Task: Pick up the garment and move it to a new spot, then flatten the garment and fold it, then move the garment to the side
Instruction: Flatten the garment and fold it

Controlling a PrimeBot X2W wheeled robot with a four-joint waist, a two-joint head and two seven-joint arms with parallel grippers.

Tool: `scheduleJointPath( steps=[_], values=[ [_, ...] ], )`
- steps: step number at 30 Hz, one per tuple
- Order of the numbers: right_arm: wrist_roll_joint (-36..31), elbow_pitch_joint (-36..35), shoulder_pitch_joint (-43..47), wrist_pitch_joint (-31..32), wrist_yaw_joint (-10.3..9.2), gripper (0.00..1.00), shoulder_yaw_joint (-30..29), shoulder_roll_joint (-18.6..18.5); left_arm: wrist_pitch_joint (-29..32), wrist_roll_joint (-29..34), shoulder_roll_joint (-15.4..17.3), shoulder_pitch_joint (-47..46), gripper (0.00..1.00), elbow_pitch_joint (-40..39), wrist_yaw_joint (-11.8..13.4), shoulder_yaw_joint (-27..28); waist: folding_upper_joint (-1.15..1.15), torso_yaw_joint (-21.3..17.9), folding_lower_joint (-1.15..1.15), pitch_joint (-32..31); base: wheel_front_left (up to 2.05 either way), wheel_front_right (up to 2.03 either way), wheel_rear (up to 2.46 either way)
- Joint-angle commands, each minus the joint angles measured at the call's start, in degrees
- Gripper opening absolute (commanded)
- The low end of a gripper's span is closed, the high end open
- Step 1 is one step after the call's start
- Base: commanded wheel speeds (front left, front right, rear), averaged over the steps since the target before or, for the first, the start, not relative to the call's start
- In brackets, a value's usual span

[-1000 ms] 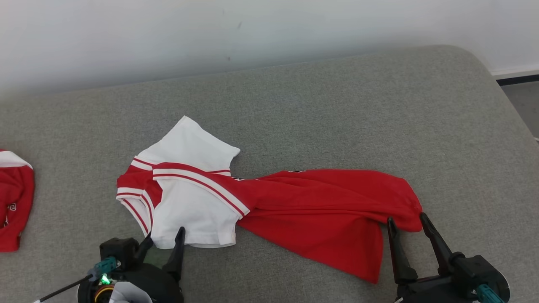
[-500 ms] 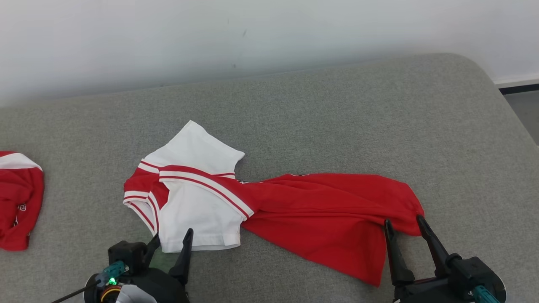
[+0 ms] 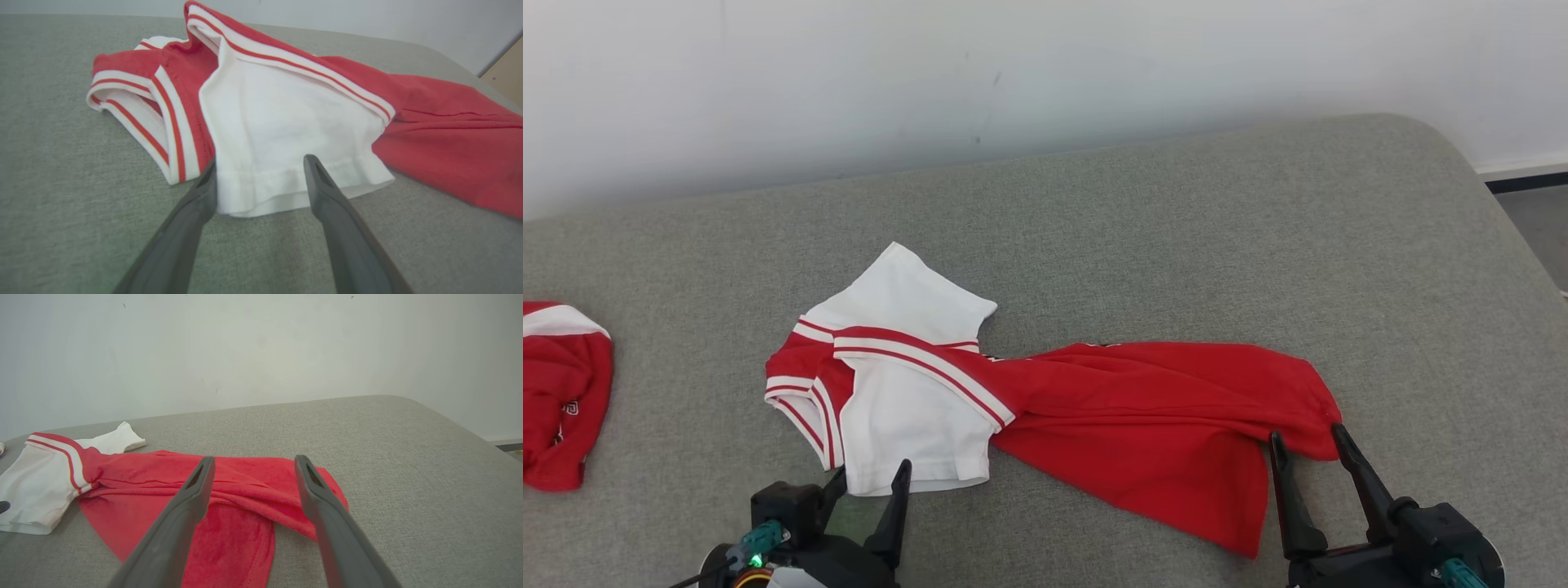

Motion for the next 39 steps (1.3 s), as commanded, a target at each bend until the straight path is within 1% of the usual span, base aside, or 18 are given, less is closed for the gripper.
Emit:
scheduleJointPath(
  steps=[1,5,6,7,9,14,20,25,32,39],
  values=[
    [0.58,-0.11,0.35,0.13,-0.13,1.0,0.06,-0.05,0.1,-0.1,0.26,-0.46,1.0,0.22,0.29,-0.01,0.0,-0.08,0.01,0.12,0.0,0.0,0.0],
    [0.57,-0.31,-0.37,0.27,-0.13,1.0,0.33,-0.57,-0.34,0.09,0.45,-1.7,1.0,0.35,0.63,0.21,0.0,-0.5,0.01,0.24,0.0,0.0,0.0],
    [0.64,-0.31,-0.44,0.31,-0.13,1.0,0.16,-0.75,-0.49,0.18,0.53,-1.66,0.96,0.29,0.66,0.18,0.0,-0.59,0.01,0.25,0.0,0.0,0.0],
    [0.67,-0.22,-0.43,0.41,-0.13,1.0,-0.15,-0.89,-0.55,0.2,0.58,-1.63,0.41,0.25,0.69,0.18,0.0,-0.66,0.01,0.24,0.0,0.0,0.0],
    [0.87,0.04,-0.57,1.01,-0.13,1.0,-1.1,-1.09,-0.59,0.2,0.64,-1.39,0.0,0.22,0.63,-0.02,0.0,-0.78,0.01,0.25,0.0,0.0,0.0],
    [1.88,1.28,-2.0,5.47,-0.13,1.0,-4.0,-1.71,-0.38,-0.01,0.68,-0.73,0.0,0.22,0.82,-0.31,0.0,-0.76,0.01,0.47,0.0,0.0,0.0],
    [3.07,3.73,-5.47,17.63,-0.13,1.0,-9.7,-1.97,-0.51,0.38,0.68,-0.62,0.0,-1.14,1.54,-0.62,0.0,0.04,0.01,1.83,0.0,0.0,0.0],
    [4.33,5.86,-9.07,24.5,-0.13,1.0,-12.06,-1.57,-0.47,0.22,0.23,-0.72,0.0,-2.16,1.79,-1.08,0.0,0.99,0.01,3.31,0.0,0.0,0.0],
    [3.64,9.04,-13.0,30.39,-0.13,1.0,-14.13,-0.91,-0.29,0.02,0.12,-1.57,0.0,-2.95,1.72,-1.59,0.0,1.94,0.01,4.78,0.0,0.0,0.0],
    [2.65,11.45,-15.42,34.48,-0.13,1.0,-14.81,-0.33,-0.28,-0.21,0.67,-2.45,0.0,-3.45,1.8,-1.7,0.0,2.08,0.01,5.75,0.0,0.0,0.0]
  ],
)
